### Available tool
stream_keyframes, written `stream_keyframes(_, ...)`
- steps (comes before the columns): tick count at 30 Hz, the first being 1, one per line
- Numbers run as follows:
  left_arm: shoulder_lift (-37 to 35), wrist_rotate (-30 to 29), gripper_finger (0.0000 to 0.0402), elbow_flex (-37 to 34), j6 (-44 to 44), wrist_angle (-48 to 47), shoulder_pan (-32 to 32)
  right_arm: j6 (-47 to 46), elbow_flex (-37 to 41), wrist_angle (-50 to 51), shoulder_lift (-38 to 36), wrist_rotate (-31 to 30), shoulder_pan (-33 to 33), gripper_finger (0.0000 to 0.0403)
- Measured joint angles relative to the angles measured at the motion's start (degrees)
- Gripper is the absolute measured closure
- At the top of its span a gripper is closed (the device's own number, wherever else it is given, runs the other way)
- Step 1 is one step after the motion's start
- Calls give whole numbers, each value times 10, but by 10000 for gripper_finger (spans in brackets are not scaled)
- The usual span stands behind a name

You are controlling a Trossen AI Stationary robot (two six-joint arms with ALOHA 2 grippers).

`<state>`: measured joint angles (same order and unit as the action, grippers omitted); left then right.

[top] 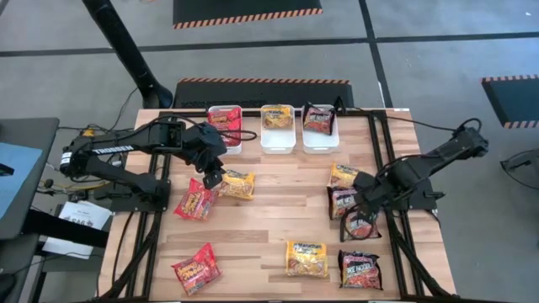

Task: Sort Maruchan noodles
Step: Put the black noodle pack into the right white bin

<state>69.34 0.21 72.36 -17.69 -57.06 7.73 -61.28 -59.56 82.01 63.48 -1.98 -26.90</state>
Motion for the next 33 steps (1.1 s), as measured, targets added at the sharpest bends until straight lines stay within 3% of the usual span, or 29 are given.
stream_keyframes(8, 0, 0, 276, 0, -26, 0, 0, 96, 47, -40, -2, 34, 19, 220)
stream_keyframes(14, 0, 0, 276, 0, -40, 17, 0, 157, 97, -91, -1, 49, 19, 217)
stream_keyframes(33, 0, -9, 276, 0, -46, 44, 0, 163, 202, -223, 24, 84, 33, 218)
